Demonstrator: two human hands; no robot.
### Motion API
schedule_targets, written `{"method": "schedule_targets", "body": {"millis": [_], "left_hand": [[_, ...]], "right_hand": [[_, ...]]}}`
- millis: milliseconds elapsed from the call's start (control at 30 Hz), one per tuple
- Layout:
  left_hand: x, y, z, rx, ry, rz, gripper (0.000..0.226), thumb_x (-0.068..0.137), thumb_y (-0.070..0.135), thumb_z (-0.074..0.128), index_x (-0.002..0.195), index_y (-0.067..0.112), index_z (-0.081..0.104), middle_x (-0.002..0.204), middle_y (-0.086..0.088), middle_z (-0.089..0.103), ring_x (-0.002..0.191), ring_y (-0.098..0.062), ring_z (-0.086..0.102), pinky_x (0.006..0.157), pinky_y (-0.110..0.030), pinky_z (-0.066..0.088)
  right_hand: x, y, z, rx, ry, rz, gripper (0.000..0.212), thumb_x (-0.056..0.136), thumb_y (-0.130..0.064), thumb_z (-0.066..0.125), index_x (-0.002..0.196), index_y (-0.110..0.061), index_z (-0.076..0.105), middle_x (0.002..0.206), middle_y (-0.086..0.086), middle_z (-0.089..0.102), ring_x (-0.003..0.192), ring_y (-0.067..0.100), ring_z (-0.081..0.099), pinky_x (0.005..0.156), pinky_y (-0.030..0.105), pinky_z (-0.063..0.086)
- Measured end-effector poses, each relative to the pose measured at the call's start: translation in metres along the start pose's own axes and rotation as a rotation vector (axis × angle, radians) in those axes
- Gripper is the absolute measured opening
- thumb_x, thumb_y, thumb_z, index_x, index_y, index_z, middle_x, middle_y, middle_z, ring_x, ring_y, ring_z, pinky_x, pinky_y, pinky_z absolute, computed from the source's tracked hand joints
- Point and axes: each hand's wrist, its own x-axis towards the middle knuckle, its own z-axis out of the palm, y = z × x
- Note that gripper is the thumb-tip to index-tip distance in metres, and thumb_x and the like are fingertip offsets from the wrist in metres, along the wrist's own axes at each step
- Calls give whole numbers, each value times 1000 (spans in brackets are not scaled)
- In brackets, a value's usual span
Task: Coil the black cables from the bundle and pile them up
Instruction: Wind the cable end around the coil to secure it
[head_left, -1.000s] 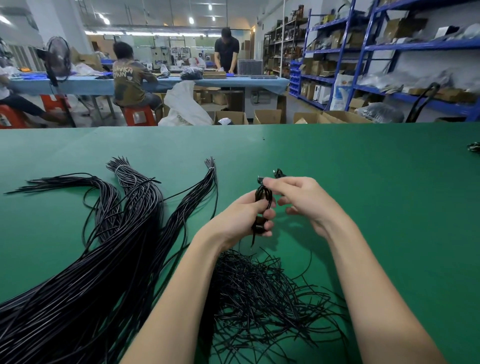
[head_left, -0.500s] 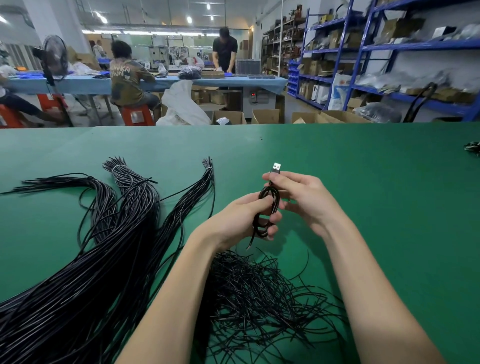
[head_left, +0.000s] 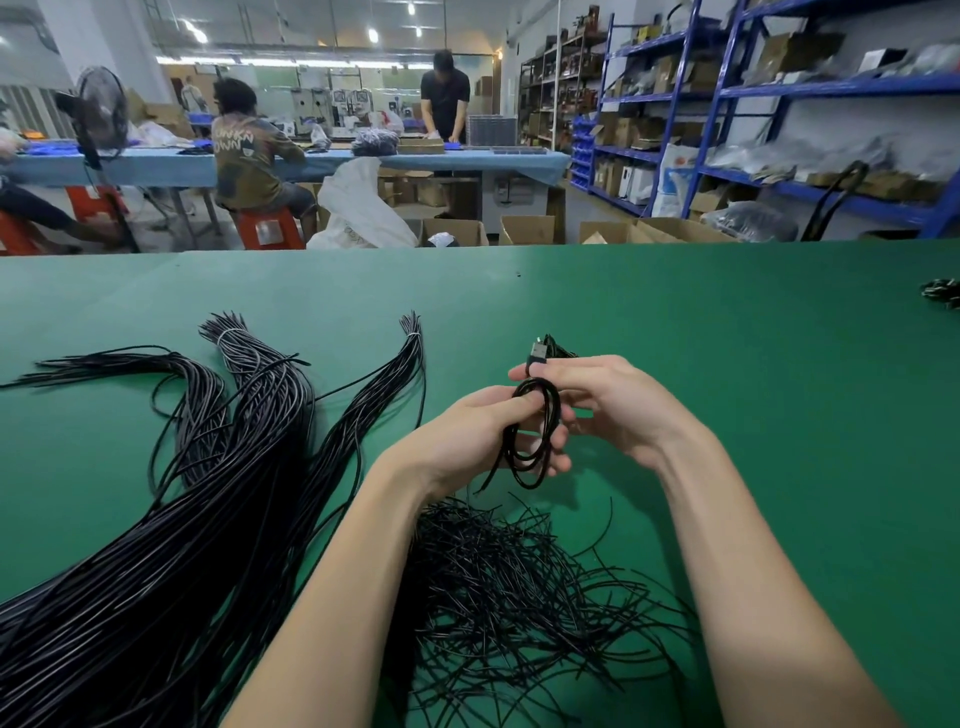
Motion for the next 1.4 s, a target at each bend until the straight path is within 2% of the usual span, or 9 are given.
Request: {"method": "schedule_targets", "body": {"millis": [133,267,400,533,700,867,967,1167,1400], "left_hand": [[3,-2,1,-60,-13,-17,27,109,22,34,101,7,55,71,3,48,64,-18,57,83,-44,56],[7,-6,3,-115,56,-54,21,109,23,36,96,13,50,65,8,42,52,-9,37,58,-29,53],[10,-6,3,-232,98,-64,23,108,23,40,92,12,53,67,4,39,55,-10,26,48,-21,34],[11,-5,6,-432,49,-74,27,108,28,35,97,13,54,71,3,37,60,-10,25,52,-22,34],[16,-10,1,-437,116,-44,41,109,34,29,102,5,58,70,3,38,56,-9,29,51,-22,37],[20,-12,-5,-478,292,72,36,110,32,27,100,7,50,66,5,38,53,-9,35,52,-23,39],[23,-13,-4,-460,412,162,35,110,32,28,94,10,50,63,7,38,54,-10,38,60,-26,39],[25,-9,-3,-541,463,240,34,110,32,29,95,8,50,60,5,42,56,-13,48,61,-26,47],[23,-14,-5,-297,446,272,34,109,35,32,101,11,54,68,8,54,71,-15,57,62,-32,39]], "right_hand": [[-2,-1,-3,-43,-83,0,40,95,-54,61,106,-22,81,71,5,53,70,16,65,77,28,58],[-1,3,4,-99,-19,-87,14,92,-31,74,99,-23,82,88,0,74,80,13,60,101,45,52],[4,7,7,-32,40,-106,12,94,-24,70,100,-22,80,94,-2,78,85,12,66,89,30,54],[6,8,9,-3,85,-89,15,96,-25,68,98,-16,79,77,-5,72,60,9,61,66,18,53],[7,8,4,-65,129,-56,22,99,-31,65,111,-16,76,94,1,70,79,12,64,83,32,60],[-1,4,-7,-295,-113,188,43,79,-51,79,102,-14,78,100,2,79,77,8,71,61,17,53],[-3,8,-5,-311,-273,238,26,84,-36,80,93,-12,80,96,7,79,78,9,73,62,16,54],[5,16,7,-219,-120,126,9,89,-13,78,91,-4,79,86,12,78,72,13,74,62,18,57],[4,19,13,-145,-83,30,10,94,-5,69,89,-2,77,79,10,77,71,14,73,65,20,58]]}}
